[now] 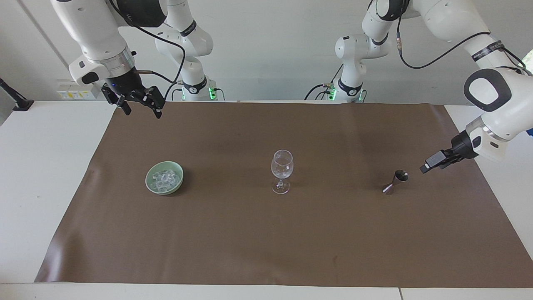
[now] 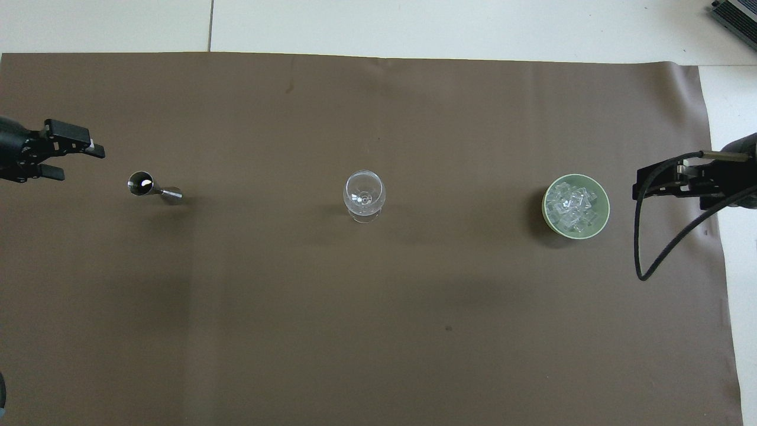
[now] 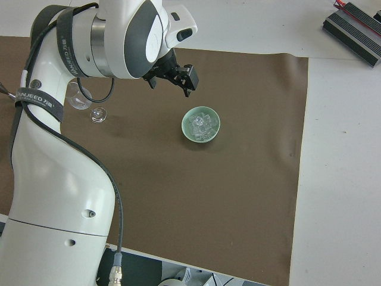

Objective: Pour wine and add ice with both arms
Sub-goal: 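Open the left gripper and move it toward the metal jigger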

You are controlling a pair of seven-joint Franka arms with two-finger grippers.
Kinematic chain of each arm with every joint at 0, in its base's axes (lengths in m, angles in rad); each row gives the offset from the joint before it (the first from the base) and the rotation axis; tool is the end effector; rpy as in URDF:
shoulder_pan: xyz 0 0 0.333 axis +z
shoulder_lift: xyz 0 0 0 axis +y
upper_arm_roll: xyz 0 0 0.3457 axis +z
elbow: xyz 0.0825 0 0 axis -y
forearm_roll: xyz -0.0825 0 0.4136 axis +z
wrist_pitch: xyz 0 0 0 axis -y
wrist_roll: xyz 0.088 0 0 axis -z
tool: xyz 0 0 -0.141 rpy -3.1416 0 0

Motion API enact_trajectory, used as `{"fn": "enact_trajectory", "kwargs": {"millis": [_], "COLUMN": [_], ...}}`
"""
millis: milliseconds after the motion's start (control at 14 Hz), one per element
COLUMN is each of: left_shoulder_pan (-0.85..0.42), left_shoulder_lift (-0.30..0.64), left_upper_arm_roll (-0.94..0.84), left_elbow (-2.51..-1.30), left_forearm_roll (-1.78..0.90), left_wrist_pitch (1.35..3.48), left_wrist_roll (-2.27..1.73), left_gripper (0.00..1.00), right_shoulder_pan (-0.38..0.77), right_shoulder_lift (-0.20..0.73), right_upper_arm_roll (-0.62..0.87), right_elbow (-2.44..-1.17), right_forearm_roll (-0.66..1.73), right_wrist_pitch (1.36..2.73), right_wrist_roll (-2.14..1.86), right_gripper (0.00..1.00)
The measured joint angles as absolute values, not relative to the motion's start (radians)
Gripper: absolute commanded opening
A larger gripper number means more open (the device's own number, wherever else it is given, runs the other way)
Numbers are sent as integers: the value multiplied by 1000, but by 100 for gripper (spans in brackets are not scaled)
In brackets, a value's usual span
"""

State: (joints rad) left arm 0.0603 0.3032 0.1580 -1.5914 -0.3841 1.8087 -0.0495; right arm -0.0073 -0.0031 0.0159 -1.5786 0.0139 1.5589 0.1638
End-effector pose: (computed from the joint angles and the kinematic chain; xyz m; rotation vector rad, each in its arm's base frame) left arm 0.6734 0.0944 0.4452 2.7653 0.5165 -0.0744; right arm 0.5810 0.0070 0.6171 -3.1197 0.2425 0.0277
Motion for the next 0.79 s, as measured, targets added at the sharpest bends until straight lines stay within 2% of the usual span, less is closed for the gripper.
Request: {"fn": "enact_trajectory", "kwargs": {"millis": [429, 786], "left_shoulder_pan": [73, 113], "left_shoulder_lift": [366, 374], "left_upper_arm_roll": [238, 242], "left_elbow": [-1596, -1595], "left_forearm_roll": [-594, -710], "left_wrist_pitch": [1806, 1805], "left_wrist_roll": [-359, -638], "left_gripper": [100, 100], "right_shoulder_pan": [-7, -7], "right_shoulder_lift": [-3, -3], "right_upper_arm_roll": [16, 16], "right_elbow": [-1579, -1579], "right_forearm_roll": [14, 14], "right_wrist_pitch": [1559, 1559], "right_wrist_roll": [164, 164], "right_gripper": [100, 100]}}
